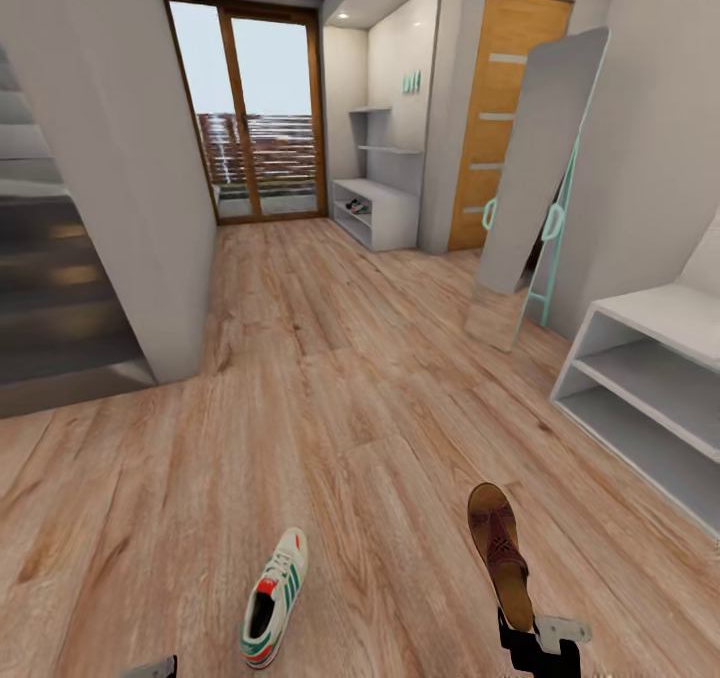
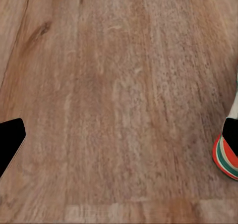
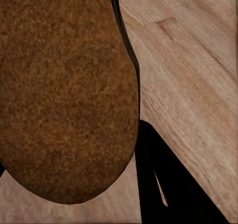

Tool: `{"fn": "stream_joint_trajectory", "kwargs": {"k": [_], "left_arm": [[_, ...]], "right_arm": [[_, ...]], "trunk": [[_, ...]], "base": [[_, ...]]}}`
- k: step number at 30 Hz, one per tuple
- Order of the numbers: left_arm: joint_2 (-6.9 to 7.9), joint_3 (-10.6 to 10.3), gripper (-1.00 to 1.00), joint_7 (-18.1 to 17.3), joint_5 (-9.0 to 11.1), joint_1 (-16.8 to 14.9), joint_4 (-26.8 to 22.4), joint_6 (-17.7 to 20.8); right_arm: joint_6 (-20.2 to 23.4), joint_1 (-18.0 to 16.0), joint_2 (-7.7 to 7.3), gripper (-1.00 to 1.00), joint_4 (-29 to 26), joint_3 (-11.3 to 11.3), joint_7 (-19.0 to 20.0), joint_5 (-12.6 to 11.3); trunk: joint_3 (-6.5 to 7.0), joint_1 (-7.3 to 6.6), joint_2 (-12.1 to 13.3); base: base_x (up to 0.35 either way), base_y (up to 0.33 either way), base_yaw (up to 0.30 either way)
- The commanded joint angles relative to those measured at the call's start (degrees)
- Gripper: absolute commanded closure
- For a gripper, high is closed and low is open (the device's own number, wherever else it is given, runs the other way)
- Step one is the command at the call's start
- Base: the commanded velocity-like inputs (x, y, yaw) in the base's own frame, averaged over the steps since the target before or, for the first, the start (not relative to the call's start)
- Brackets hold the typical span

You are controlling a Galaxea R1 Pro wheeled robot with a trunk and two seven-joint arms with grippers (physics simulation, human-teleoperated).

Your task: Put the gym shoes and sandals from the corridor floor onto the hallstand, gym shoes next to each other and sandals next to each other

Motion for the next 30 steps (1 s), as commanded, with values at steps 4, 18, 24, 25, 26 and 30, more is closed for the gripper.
{"fn": "stream_joint_trajectory", "kwargs": {"k": [4, 18, 24, 25, 26, 30], "left_arm": [[0.00, 0.1, -1.00, 0.1, -0.3, 0.0, 0.1, -0.2], [0.00, 0.0, -1.00, 0.0, -0.3, 0.0, 0.1, -0.1], [0.00, -1.1, -1.00, -0.6, -1.0, 0.0, 0.0, 0.0], [-0.02, -1.4, -1.00, -0.6, -1.2, 0.0, 0.0, 0.2], [-0.04, -2.1, -1.00, -0.6, -1.5, -0.1, -0.2, 0.4], [-0.09, -3.3, -1.00, -0.8, -2.2, -0.7, -0.6, 1.2]], "right_arm": [[-0.2, 0.0, 0.00, 1.00, 0.1, 0.1, 0.1, -0.6], [-0.2, 0.0, 0.07, 1.00, 0.0, 0.1, 0.1, -0.6], [-0.2, 0.0, 0.02, 1.00, -0.2, 0.1, 0.1, -0.7], [-0.2, 0.0, 0.01, 1.00, -0.2, 0.0, 0.1, -0.7], [-0.2, 0.0, 0.01, 1.00, -0.3, -0.1, 0.1, -0.7], [-0.2, 0.0, -0.16, 1.00, -1.4, -0.2, 0.0, -0.7]], "trunk": [[-0.05, -0.01, 0.0], [-0.05, -0.01, 0.0], [-0.05, -0.01, 0.0], [-0.05, -0.01, 0.0], [-0.05, -0.01, 0.0], [-0.05, -0.01, 0.0]], "base": [[0.014, 0.273, -0.261], [0.002, 0.064, -0.128], [0.000, 0.000, 0.000], [0.000, 0.000, 0.000], [0.000, 0.000, 0.000], [0.000, 0.000, 0.000]]}}
